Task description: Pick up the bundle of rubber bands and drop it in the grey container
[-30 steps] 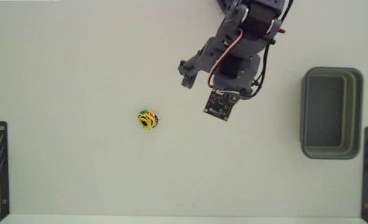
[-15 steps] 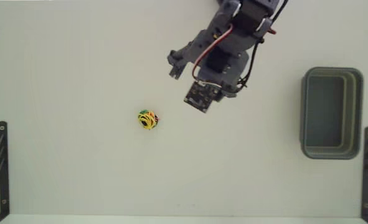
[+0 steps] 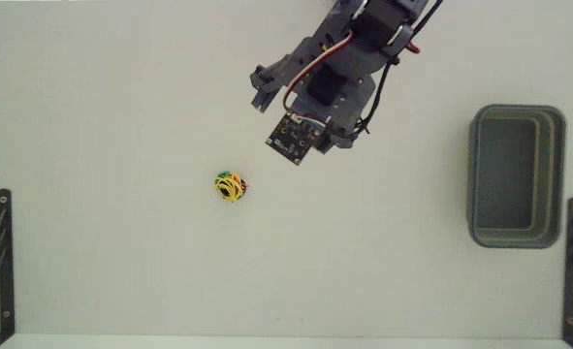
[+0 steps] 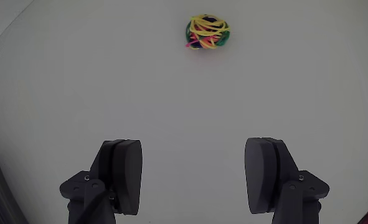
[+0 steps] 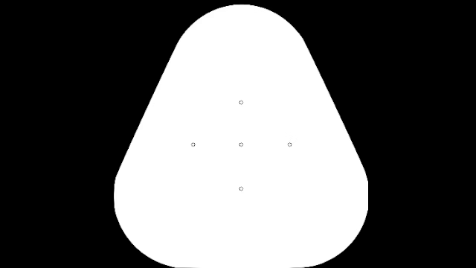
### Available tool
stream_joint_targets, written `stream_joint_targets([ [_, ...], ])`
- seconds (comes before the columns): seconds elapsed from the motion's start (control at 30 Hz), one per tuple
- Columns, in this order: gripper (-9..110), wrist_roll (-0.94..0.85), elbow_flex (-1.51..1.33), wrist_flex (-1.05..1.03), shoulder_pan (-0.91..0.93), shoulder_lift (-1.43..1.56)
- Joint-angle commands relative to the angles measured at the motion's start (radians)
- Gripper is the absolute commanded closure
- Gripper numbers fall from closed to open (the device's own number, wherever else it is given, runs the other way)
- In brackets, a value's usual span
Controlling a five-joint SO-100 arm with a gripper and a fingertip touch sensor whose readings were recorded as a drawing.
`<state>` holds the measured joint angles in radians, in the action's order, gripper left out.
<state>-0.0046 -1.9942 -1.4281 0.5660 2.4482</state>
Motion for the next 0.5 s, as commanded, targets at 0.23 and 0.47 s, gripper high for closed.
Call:
stream_joint_targets([
  [0.23, -9, 0.005, -0.005, -0.002, 0.023, 0.032],
  [0.47, -9, 0.005, -0.005, -0.002, 0.059, 0.032],
])
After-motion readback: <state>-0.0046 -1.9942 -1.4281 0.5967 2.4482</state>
